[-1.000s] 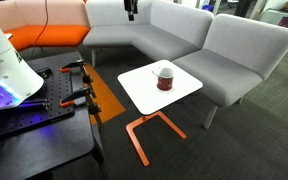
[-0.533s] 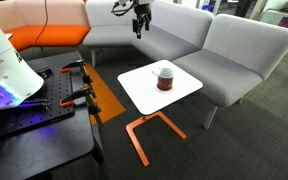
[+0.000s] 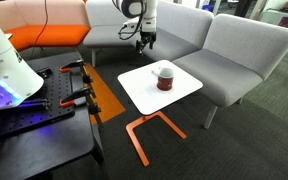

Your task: Put the marker in the mug

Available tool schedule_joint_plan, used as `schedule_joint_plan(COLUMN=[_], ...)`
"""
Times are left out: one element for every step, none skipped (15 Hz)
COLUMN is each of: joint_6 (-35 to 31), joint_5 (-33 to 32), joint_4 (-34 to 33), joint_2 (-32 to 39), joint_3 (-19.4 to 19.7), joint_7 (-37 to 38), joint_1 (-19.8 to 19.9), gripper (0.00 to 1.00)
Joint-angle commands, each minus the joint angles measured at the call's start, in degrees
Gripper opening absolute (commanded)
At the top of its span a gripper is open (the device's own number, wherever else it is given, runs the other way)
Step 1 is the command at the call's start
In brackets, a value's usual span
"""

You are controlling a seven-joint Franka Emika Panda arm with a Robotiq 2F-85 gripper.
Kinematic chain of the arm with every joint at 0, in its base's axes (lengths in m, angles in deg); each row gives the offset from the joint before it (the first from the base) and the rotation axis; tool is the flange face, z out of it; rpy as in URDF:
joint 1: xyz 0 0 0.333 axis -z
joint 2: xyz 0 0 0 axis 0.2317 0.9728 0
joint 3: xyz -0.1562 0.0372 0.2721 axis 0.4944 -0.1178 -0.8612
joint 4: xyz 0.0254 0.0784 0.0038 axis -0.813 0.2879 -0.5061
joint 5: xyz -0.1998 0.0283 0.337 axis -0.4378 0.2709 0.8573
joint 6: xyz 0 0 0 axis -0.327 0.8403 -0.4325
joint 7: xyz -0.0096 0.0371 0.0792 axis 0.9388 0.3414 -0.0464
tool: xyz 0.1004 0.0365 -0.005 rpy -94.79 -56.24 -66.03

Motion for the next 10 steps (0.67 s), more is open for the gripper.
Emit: schedule_joint_plan(joint_6=[-2.0, -2.7, -3.2, -3.8, -4.1, -4.3, -4.2, -4.2, -4.2, -4.4], joint_5=[2.2, 1.8, 1.7, 2.0, 2.2, 2.5, 2.8, 3.1, 3.4, 3.8], joint_4=[-3.6, -4.3, -4.9, -5.5, -6.1, -6.8, -7.4, -8.1, -8.8, -9.6], joint_2=[4.3, 5.2, 5.9, 6.8, 7.6, 8.5, 9.1, 10.0, 10.7, 11.6], joint_3=[0.5, 1.1, 1.6, 1.7, 1.7, 1.5, 1.2, 1.2, 1.2, 1.0], joint_7=[-2.5, -2.8, -3.1, -4.0, -4.7, -5.8, -6.5, -7.4, -8.2, -8.9], joint_1=[-0.2, -0.3, -0.4, 0.1, 0.6, 1.5, 2.1, 2.6, 3.0, 3.5], gripper=[1.0, 1.0, 1.0, 1.0, 1.0, 1.0, 1.0, 1.0, 1.0, 1.0])
